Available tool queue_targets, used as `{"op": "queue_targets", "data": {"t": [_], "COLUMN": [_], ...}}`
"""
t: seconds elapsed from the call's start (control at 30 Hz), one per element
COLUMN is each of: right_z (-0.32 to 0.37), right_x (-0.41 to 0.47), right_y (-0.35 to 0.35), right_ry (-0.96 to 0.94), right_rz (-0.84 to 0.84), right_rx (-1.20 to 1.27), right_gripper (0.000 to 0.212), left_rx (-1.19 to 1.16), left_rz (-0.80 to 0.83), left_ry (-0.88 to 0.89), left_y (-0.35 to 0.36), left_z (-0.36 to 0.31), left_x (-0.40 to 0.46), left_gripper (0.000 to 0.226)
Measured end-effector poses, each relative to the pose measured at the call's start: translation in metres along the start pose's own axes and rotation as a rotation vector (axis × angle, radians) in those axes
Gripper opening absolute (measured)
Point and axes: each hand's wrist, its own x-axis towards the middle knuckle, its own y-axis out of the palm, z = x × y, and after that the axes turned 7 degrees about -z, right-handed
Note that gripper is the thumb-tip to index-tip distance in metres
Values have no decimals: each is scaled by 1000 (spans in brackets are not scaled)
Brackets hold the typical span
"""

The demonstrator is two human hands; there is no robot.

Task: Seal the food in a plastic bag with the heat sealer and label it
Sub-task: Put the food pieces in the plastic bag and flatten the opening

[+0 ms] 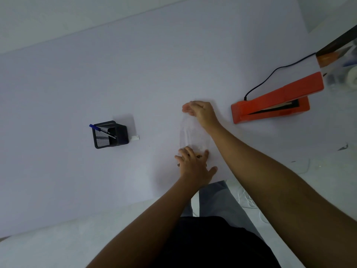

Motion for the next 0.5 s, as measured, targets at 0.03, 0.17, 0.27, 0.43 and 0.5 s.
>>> {"op": "queue_targets", "data": {"t": [0.03, 0.17, 0.27, 0.43, 0.5], "right_z": [0, -5, -9, -20, -20], "right_x": [-4, -20, -47, -81, -84], "right_y": [-5, -31, -42, -39, -33], "right_ry": [-51, -172, -117, 32, 91], "right_rz": [-76, -336, -354, -383, -344], "right_rx": [-17, -243, -408, -485, -430], "right_gripper": [31, 27, 29, 42, 49], "left_rx": [6, 26, 21, 21, 30], "left_rz": [2, 3, 0, 26, 7], "left_ry": [2, 1, -1, 9, 10], "left_y": [0, 4, 3, -2, -2], "left_z": [1, 3, 2, 1, 1], "left_x": [0, -1, 2, 0, -1], "left_gripper": [75, 75, 75, 77, 78]}}
